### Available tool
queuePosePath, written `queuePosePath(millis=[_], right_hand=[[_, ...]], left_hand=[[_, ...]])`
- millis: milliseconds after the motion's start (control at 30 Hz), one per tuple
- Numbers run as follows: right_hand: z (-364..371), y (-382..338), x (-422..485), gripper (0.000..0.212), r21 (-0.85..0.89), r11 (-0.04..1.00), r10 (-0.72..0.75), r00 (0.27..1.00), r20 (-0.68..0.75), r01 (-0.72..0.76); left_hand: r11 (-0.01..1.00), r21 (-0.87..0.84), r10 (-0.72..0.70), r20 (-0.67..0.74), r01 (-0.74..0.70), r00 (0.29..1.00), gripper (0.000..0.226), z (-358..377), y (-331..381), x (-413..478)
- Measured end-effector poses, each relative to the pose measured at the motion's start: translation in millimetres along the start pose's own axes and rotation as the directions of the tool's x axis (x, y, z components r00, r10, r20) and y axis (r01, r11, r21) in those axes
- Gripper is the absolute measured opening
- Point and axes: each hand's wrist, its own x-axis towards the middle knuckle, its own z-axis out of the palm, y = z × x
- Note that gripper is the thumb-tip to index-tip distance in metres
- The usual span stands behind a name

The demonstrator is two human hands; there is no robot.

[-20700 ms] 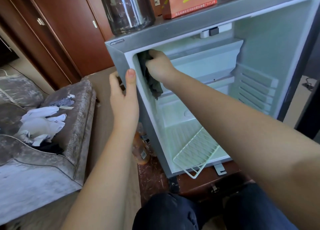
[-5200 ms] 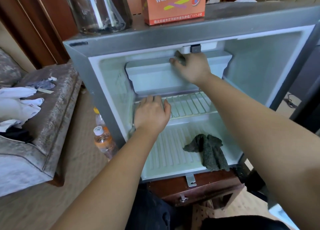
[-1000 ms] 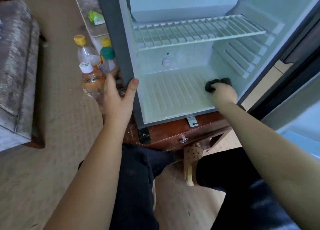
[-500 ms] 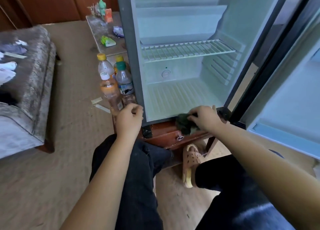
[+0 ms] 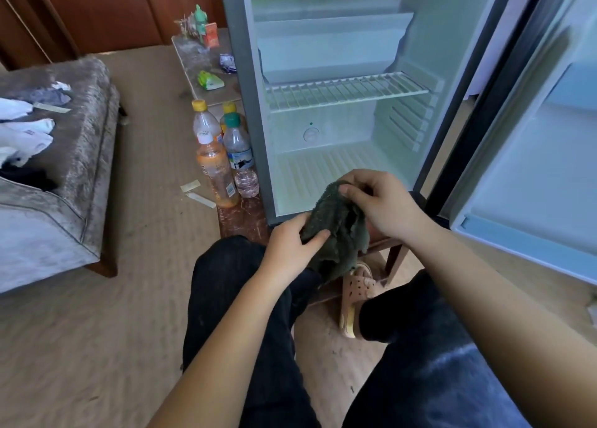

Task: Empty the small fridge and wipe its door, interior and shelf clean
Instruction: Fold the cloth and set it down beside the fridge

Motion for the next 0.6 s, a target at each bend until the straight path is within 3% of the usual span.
queuePosePath(millis=[267, 467, 600], right_hand=[[-17, 18, -21, 0.012, 0.069, 0.989, 0.135, 0.990, -0.029, -0.132], [-14, 25, -31, 0.005, 0.113, 0.987, 0.112, 0.994, 0.021, -0.113], [-15, 30, -31, 0.017, 0.036, 0.997, 0.070, 0.998, -0.003, -0.070]], left_hand=[[0.996, 0.081, 0.035, 0.007, -0.036, 0.999, 0.003, -23, 15, 0], [0.993, 0.113, 0.037, -0.090, -0.027, 0.995, 0.004, -39, 23, 6], [0.990, 0.137, 0.060, -0.123, -0.043, 0.991, 0.005, -48, 25, 11]])
